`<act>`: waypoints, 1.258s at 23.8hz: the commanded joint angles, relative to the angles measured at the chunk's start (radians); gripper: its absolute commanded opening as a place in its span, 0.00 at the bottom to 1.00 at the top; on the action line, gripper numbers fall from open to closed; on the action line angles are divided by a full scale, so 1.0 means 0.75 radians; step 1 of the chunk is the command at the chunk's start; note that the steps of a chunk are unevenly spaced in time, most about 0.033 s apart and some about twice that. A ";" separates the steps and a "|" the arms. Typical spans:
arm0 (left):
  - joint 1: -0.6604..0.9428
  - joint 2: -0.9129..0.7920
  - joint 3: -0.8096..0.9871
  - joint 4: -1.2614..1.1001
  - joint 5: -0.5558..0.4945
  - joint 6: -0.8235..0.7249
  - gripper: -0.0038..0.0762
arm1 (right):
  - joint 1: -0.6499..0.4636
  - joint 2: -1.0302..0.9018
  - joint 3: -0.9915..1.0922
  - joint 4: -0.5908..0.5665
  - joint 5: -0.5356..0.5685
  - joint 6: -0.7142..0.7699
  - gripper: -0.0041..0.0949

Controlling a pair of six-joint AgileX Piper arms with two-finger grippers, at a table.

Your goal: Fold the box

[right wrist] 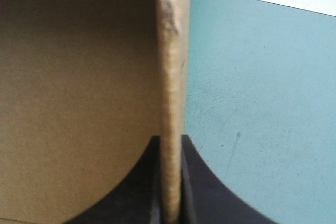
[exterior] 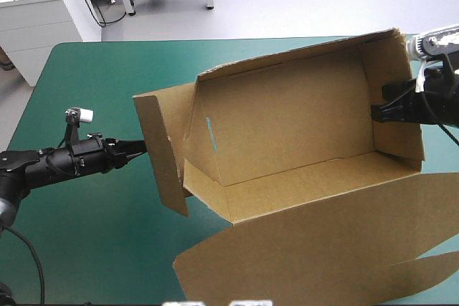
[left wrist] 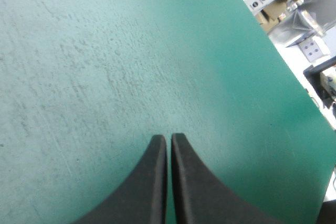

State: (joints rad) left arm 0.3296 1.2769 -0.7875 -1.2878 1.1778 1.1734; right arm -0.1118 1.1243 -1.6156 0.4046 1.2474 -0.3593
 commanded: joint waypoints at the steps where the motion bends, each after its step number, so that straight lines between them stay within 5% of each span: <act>1: 0.008 0.037 -0.004 -0.149 0.117 0.019 0.09 | -0.008 -0.019 -0.027 0.064 0.005 0.003 0.02; 2: 0.008 0.055 0.002 -0.156 0.139 0.015 0.12 | -0.008 -0.017 -0.027 0.064 0.005 0.003 0.02; 4: -0.003 0.101 0.007 -0.185 0.166 0.015 0.35 | -0.008 -0.017 -0.027 0.073 0.005 0.003 0.02; 5: -0.013 0.109 0.007 -0.212 0.166 0.030 0.60 | -0.008 -0.014 -0.027 0.076 0.005 0.003 0.02; 7: -0.016 0.109 0.007 -0.218 0.166 0.050 0.90 | -0.008 -0.009 -0.027 0.076 0.005 0.003 0.02; 8: -0.016 0.109 0.007 -0.221 0.166 0.050 0.93 | -0.008 -0.006 -0.027 0.076 0.005 0.003 0.02; 15: -0.156 0.109 -0.003 -0.277 0.166 0.050 0.93 | -0.008 0.085 -0.027 0.145 0.003 -0.015 0.03; 30: -0.294 0.017 -0.141 -0.375 0.166 -0.020 0.93 | -0.006 0.143 -0.027 0.025 -0.139 0.059 0.03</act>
State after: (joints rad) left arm 0.1250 1.3382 -0.8432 -1.4802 1.1795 1.1758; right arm -0.1125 1.2505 -1.6145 0.3954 1.2245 -0.3355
